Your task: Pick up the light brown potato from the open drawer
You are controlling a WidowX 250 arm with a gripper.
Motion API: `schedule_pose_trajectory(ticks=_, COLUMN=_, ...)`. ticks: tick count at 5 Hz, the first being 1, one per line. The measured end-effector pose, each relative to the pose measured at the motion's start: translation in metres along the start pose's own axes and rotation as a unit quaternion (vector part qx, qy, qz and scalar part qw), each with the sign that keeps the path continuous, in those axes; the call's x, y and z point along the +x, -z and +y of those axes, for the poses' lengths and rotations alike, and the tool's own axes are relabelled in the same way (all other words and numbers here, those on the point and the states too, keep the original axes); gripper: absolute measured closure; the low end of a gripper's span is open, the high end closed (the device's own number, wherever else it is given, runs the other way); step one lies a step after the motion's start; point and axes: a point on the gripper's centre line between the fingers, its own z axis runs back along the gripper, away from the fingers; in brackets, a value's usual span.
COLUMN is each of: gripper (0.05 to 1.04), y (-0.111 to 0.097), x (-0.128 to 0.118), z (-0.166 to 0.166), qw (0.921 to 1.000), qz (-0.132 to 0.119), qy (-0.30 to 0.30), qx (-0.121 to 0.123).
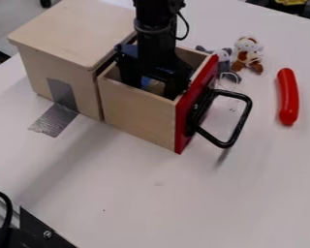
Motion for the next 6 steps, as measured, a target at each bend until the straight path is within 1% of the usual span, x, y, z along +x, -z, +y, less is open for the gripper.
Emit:
schedule_pose_trajectory(ticks=1, gripper=0.086, y=0.004, x=0.009, z=0.001, qw=0.9999, qz=-0.011, qy=-0.003, qx=0.006)
schedule_pose_trajectory(ticks=2, gripper=0.133, y=0.009, x=0.013, z=0.003, qw=0.9999, qz=-0.009, qy=-0.009, qx=0.007)
schedule_pose_trajectory(ticks=3, gripper=0.337, y=0.008, x=0.014, z=0.003, qw=0.9997, qz=-0.007, qy=-0.023, qx=-0.002)
schedule_pose_trajectory(ticks=4, gripper=0.344, y=0.006, x=0.012, z=0.002, qw=0.9998, qz=0.003, qy=-0.020, qx=-0.003)
schedule_pose_trajectory(ticks=5, gripper=0.345, y=-0.027, x=0.022, z=0.001, qw=0.9997, qz=-0.014, qy=-0.015, qx=-0.009)
schedule_pose_trajectory(ticks=6, gripper=0.346, y=-0.067, x=0.017, z=0.004, qw=0.9991, qz=-0.039, qy=-0.015, qx=-0.004)
